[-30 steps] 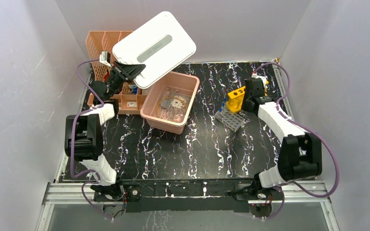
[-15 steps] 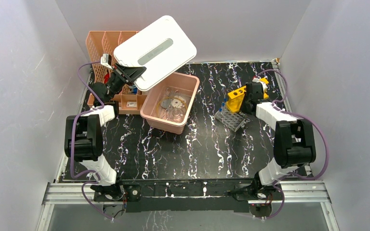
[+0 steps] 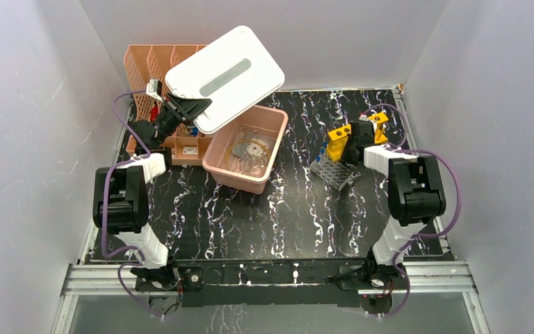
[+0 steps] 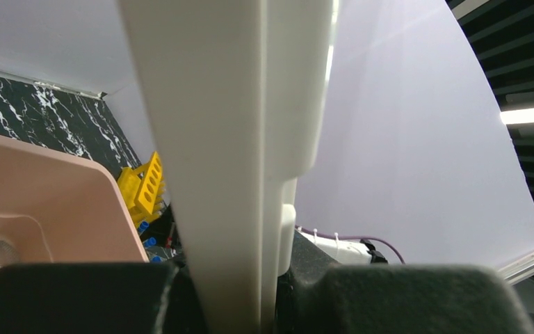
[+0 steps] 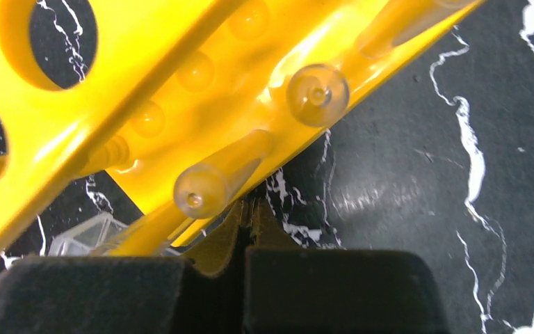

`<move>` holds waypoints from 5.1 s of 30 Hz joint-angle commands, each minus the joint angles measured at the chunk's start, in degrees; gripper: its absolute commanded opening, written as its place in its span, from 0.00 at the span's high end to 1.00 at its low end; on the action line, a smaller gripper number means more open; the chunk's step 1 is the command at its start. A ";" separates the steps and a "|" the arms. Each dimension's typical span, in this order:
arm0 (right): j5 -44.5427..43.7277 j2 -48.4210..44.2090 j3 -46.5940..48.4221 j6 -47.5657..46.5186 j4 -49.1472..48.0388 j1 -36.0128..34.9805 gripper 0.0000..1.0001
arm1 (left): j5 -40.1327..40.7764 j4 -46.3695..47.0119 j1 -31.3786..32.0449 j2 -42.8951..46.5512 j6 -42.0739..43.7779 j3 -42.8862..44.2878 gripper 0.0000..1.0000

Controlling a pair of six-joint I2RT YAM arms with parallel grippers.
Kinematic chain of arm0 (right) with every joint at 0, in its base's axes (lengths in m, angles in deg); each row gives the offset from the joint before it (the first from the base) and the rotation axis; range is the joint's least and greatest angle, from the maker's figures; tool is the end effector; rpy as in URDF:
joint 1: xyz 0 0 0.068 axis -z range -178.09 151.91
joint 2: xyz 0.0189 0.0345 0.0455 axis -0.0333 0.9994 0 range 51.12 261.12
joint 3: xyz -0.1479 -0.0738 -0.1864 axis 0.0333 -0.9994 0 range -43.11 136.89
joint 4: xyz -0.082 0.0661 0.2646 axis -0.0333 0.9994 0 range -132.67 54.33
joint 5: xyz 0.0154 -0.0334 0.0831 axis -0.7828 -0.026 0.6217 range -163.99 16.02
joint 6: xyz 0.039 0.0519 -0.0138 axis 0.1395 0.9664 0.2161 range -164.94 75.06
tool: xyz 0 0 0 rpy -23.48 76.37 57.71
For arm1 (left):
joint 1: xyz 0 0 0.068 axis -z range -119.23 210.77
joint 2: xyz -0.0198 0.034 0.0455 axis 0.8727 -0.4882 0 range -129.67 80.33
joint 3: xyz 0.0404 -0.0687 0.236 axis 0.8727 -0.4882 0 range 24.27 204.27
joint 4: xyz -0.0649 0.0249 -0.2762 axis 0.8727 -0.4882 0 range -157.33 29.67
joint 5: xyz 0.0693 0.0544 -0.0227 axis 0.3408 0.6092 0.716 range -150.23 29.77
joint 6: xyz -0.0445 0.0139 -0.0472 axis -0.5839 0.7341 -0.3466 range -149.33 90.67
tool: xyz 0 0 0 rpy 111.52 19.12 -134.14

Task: Organize the chemistry lab equipment

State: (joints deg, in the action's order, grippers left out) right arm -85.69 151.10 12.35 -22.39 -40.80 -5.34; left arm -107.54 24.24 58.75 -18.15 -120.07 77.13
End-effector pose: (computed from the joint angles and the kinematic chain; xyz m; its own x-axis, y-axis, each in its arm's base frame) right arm 0.3808 0.0376 0.1121 -0.6575 0.2947 -0.6934 0.2894 0.9485 0.1288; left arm 0.3733 -0.0255 0.2684 -0.5555 -0.6980 -0.4519 0.6210 0.0131 -0.7837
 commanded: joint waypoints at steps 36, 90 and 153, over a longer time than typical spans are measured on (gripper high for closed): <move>8.18 -24.00 -4.13 2.76 6.77 -8.15 1.00 | 0.89 17.66 0.29 3.58 -1.74 1.13 1.00; 0.85 -15.11 -11.07 2.64 1.33 -3.08 1.00 | -2.87 17.58 0.32 7.40 -0.12 -5.45 1.00; 38.82 -12.98 1.05 32.88 -57.85 -24.60 0.13 | 47.32 -9.43 26.18 23.95 14.39 -17.54 1.00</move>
State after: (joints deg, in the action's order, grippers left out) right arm -46.52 135.54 10.28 11.77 -96.82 -29.78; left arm -58.40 7.89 85.00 4.69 -104.68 57.00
